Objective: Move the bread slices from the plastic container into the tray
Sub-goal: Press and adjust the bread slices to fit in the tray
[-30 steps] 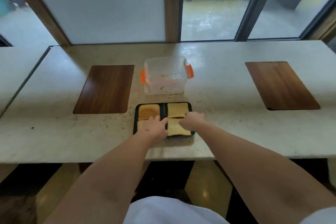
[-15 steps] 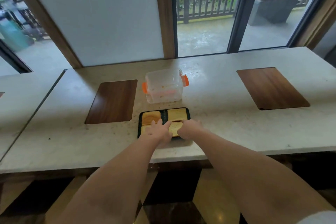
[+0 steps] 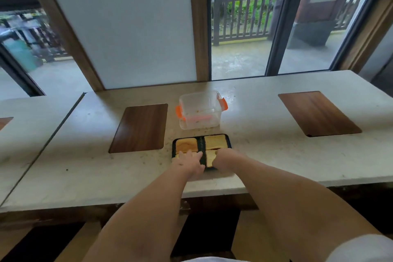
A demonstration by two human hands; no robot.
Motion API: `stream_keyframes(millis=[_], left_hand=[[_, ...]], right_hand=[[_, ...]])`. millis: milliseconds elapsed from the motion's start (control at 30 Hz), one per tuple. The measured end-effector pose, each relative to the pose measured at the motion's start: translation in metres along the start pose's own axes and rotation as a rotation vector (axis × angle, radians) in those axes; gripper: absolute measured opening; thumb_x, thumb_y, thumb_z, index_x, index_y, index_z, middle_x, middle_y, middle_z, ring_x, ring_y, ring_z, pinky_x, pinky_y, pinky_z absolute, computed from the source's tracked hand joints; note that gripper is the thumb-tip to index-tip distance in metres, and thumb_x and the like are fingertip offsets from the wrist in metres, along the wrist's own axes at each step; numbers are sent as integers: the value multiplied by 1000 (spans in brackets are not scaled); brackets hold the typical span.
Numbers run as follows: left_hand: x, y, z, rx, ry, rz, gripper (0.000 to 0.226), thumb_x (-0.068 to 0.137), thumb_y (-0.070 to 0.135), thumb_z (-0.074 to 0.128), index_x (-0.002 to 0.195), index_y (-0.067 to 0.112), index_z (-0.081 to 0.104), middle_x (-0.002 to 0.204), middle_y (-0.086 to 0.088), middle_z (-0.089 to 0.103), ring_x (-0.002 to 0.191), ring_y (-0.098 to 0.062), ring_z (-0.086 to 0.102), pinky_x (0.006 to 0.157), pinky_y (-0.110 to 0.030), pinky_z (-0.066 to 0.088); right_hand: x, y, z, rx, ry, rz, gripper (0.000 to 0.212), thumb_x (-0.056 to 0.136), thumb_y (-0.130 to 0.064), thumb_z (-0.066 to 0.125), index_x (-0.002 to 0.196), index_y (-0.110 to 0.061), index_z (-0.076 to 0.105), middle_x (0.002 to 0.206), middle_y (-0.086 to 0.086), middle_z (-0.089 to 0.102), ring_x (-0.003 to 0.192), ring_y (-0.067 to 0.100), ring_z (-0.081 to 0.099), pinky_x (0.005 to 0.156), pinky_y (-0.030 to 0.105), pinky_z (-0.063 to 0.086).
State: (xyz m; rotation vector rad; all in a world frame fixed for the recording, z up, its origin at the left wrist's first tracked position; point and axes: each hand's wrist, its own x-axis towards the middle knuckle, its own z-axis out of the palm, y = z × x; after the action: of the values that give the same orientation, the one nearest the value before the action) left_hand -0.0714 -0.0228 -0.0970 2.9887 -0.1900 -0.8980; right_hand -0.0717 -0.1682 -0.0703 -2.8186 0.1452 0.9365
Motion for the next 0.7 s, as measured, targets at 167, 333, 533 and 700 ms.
stream_keyframes(millis=[167,333,533,700], left_hand=[[-4,-3,-34,-75,125,33,65,103,51,31,161,37,7,167,-14,20,149,-46,20,116,-62,25],[-12,0,-75,-140,261,9,54,100,46,38,152,34,32,154,-15,41,131,-37,47,104,-49,39],[-34,-6,-161,2,348,27,58,102,53,31,157,40,21,165,-12,25,144,-44,27,113,-59,25],[-61,-9,-241,-11,506,45,62,102,57,24,160,36,18,169,-10,17,152,-43,14,118,-62,16]], right_hand=[[-4,-11,-24,-28,17,-28,53,102,-25,43,153,-9,42,151,13,51,138,34,46,119,45,35],[-9,-8,-52,-12,82,-22,43,99,-16,46,141,-8,53,131,12,59,124,29,56,93,35,46],[-40,-23,-132,1,212,9,56,95,-25,45,150,-17,43,149,14,45,136,34,38,110,45,37],[-76,-38,-214,-64,384,-19,55,96,-21,42,150,-11,42,152,15,44,143,37,30,114,47,33]])
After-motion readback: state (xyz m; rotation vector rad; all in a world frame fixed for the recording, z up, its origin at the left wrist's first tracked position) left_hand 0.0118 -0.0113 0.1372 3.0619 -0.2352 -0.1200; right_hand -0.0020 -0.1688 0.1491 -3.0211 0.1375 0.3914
